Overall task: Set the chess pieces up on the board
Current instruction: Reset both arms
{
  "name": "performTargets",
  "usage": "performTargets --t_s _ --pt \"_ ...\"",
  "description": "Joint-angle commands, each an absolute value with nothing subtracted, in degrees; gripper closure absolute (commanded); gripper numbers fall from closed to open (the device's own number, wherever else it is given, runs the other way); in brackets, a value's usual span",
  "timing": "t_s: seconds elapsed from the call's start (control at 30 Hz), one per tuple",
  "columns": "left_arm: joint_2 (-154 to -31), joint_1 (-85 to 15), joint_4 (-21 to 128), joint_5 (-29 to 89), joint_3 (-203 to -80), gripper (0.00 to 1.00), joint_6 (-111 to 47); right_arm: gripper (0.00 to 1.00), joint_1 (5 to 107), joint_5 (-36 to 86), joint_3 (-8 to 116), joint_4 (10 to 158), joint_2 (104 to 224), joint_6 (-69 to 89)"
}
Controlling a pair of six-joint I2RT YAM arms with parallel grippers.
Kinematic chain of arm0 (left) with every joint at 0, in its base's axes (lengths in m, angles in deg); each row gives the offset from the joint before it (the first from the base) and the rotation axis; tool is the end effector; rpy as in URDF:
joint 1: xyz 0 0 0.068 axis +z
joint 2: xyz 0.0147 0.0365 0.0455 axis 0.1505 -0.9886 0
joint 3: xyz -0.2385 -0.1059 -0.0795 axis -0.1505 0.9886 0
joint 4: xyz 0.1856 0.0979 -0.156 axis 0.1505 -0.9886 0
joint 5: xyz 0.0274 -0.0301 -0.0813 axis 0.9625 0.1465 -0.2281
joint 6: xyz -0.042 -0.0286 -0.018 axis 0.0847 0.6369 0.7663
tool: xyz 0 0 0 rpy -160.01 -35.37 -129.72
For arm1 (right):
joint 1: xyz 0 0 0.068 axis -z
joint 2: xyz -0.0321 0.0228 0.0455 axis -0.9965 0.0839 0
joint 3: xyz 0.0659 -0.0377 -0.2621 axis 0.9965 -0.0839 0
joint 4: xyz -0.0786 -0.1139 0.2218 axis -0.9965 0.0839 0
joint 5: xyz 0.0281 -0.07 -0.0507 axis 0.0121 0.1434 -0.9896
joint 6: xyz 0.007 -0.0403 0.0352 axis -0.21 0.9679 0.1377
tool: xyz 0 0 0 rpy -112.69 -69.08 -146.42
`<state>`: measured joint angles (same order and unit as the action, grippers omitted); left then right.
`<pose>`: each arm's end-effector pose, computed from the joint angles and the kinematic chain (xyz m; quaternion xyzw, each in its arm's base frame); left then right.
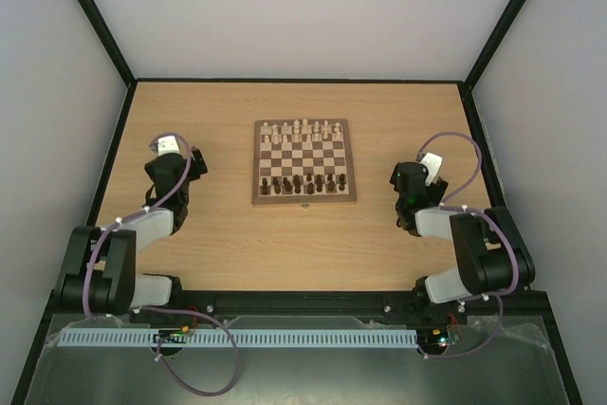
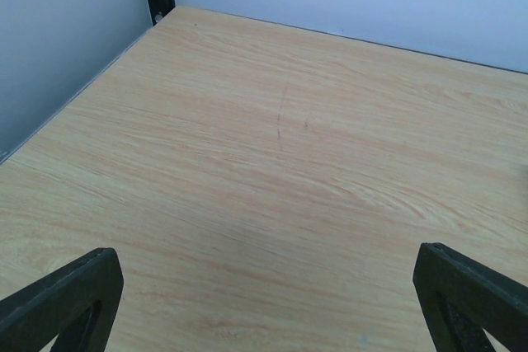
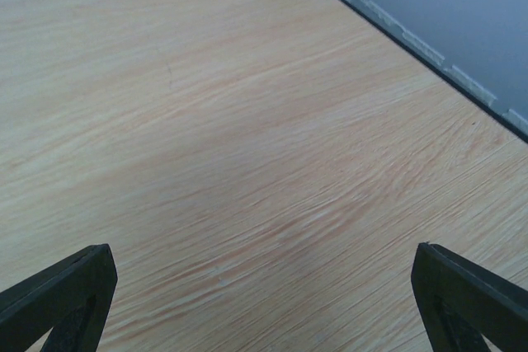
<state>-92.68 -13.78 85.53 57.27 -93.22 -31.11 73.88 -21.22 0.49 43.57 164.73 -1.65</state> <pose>0.2549 -0.0111 0.1829 -0.1489 0.7854 0.0434 0.5993 0.2532 0.0282 0.1598 0.2374 0.7584 -0.1167 0.5957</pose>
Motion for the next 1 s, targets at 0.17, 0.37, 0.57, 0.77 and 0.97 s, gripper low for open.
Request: performTargets --t_s 0.17,0.37,0.57,0.77,0.97 --pt "-102.0 -10.29 94.84 55.23 -95.18 0.01 -31.38 0.01 76.95 -24.78 1.52 32.41 168.1 0.22" --pt "-101.82 -7.62 97.0 53.3 -94.19 0.0 -30.96 0.01 79.13 -21.5 0.99 29.64 169.97 -0.06" --pt "-102.8 -7.16 97.33 55.04 -94.93 0.01 -30.9 0.01 79.18 -18.79 -5.68 20.68 166.14 1.49" --pt "-102.67 -7.07 98.34 54.95 -94.47 0.0 -31.27 0.01 79.07 -10.47 -10.06 13.28 165.71 5.3" --pt "-102.0 -7.07 99.69 50.37 -93.44 0.0 -33.06 0.01 78.89 -2.91 -11.29 6.61 170.19 9.71"
